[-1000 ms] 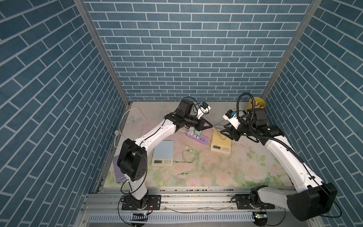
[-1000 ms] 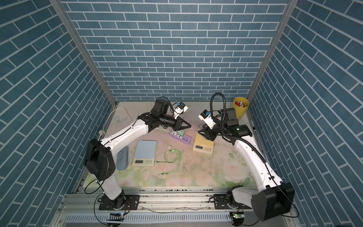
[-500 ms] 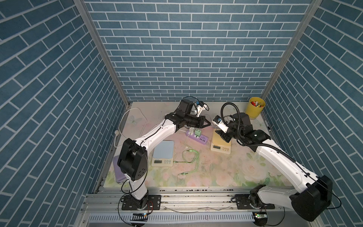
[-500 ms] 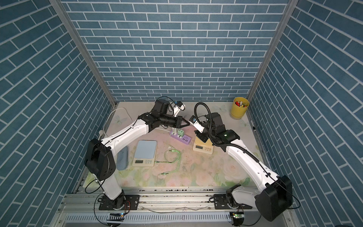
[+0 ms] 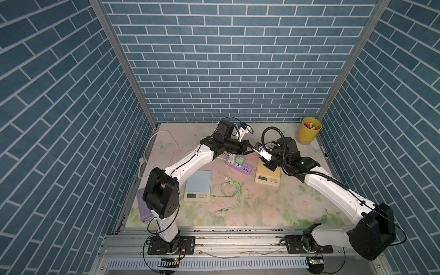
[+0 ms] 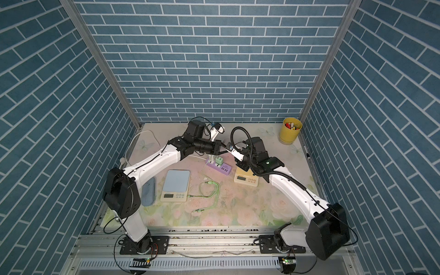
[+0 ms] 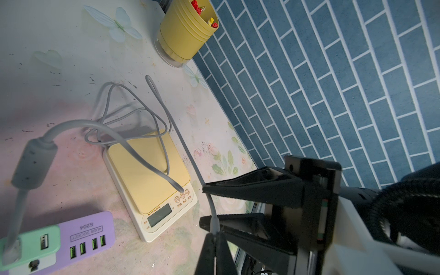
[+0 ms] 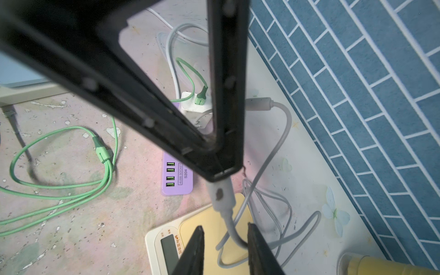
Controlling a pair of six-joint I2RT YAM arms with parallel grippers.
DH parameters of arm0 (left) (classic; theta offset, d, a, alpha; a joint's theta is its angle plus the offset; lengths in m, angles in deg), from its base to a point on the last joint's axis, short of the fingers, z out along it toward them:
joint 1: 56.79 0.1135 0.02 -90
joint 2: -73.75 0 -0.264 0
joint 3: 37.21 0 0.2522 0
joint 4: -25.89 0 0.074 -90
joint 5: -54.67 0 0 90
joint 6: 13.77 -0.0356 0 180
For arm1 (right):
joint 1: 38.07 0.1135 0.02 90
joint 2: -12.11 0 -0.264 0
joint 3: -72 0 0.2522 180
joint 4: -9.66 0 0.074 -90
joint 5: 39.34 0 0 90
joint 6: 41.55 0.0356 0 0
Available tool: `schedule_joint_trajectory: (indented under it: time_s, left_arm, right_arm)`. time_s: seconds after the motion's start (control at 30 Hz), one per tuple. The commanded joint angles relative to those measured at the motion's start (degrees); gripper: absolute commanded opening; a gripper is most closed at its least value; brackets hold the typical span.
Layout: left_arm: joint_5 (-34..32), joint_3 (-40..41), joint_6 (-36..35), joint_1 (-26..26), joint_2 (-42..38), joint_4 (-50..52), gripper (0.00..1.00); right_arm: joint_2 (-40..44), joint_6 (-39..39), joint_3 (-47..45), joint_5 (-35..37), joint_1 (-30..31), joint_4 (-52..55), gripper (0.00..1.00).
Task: Charge the electronic scale
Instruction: Pick up the charging cable from the center of the board.
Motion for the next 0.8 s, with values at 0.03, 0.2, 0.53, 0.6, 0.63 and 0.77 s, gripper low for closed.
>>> schedule_joint_trajectory:
  time_s: [0.03, 0.2, 0.53, 0.6, 0.63, 0.77]
  left_arm:
    - [1.2, 1.2, 0.0, 0.6, -0.1, -0.8, 0.0]
    - [1.6, 1.8, -0.1, 0.7, -0.6, -1.2, 0.0]
    - [1.8, 2.4, -0.2, 0.9, -1.0, -1.2, 0.0]
    - [1.1, 2.3, -1.2, 1.0, -1.3, -0.1, 0.03]
    - [0.0, 2.2, -2.1, 1.0, -1.6, 0.8, 0.14]
    - [-5.5, 3.3, -6.4, 0.9, -4.2, 4.1, 0.44]
  right_arm:
    - [-1.5, -2.3, 3.0, -2.1, 0.3, -1.8, 0.25]
    - [-1.9, -2.3, 3.4, -3.5, 0.3, -2.3, 0.17]
    - [-1.7, -2.4, 3.8, -4.9, 0.3, -0.5, 0.0]
    - [-1.6, -2.7, 4.5, -4.0, 0.3, 1.5, 0.0]
    - [-1.6, -3.0, 5.1, -2.8, 0.2, 3.1, 0.0]
    - [-2.7, -3.0, 10.4, 6.7, -1.6, 16.5, 0.0]
